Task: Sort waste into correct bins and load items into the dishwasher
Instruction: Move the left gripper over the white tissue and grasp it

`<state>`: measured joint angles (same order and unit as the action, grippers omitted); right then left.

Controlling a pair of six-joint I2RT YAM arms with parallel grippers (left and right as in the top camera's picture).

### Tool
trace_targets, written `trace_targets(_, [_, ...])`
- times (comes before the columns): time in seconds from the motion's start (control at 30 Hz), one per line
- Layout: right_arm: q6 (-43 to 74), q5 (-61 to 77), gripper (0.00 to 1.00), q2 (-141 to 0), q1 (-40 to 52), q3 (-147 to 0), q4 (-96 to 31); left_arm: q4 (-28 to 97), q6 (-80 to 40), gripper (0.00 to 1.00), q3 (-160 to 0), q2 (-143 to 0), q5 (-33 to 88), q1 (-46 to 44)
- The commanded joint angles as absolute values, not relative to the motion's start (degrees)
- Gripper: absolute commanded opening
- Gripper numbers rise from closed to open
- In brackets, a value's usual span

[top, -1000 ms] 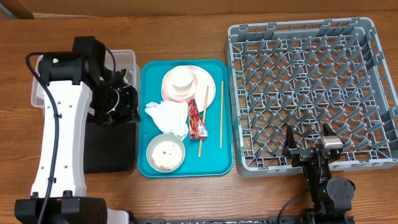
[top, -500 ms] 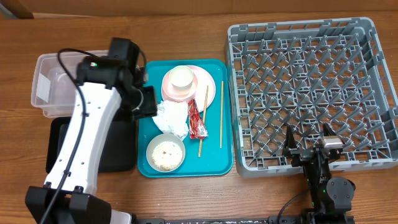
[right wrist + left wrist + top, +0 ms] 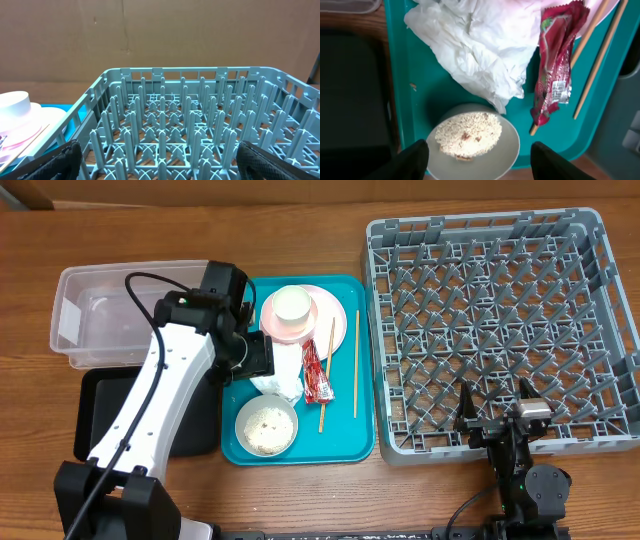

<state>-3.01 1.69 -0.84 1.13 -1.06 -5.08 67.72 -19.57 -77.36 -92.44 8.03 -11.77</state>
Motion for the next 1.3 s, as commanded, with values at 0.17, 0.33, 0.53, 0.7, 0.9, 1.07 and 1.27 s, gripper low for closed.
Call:
trace_targets(0.17, [-3.0,2.0,1.00,-0.2,0.9,-0.4,-4.7,59.9,-21.1,0.65,-71.3,-92.5,7.3,-11.9])
trace_targets(0.33, [-3.0,2.0,1.00,-0.2,0.9,-0.4,-4.7,55.8,-22.4,0.68,-68.1,-92.5,7.3,-12.0])
trace_targets(0.53, [-3.0,2.0,1.00,-0.2,0.9,-0.4,-4.7,50.8,-22.3,0.69,-66.0,-92.5,7.2,-12.0])
trace_targets(0.7, [-3.0,2.0,1.00,-0.2,0.9,-0.4,-4.7,48.0,-22.3,0.71,-65.6,-92.5,7.0,-12.1])
trace_targets(0.9, [-3.0,2.0,1.00,-0.2,0.9,-0.4,-4.7,47.1,-22.3,0.76,-65.6,-92.6,7.0,-12.1])
trace_targets(1.07, [-3.0,2.0,1.00,-0.2,0.9,-0.4,-4.7,47.1,-22.3,0.76,-65.5,-92.6,7.0,-12.1])
trace_targets(1.27, [-3.0,2.0,1.00,-0.2,0.9,-0.4,-4.7,41.8,-22.3,0.77,-60.7,-92.6,7.0,-12.5])
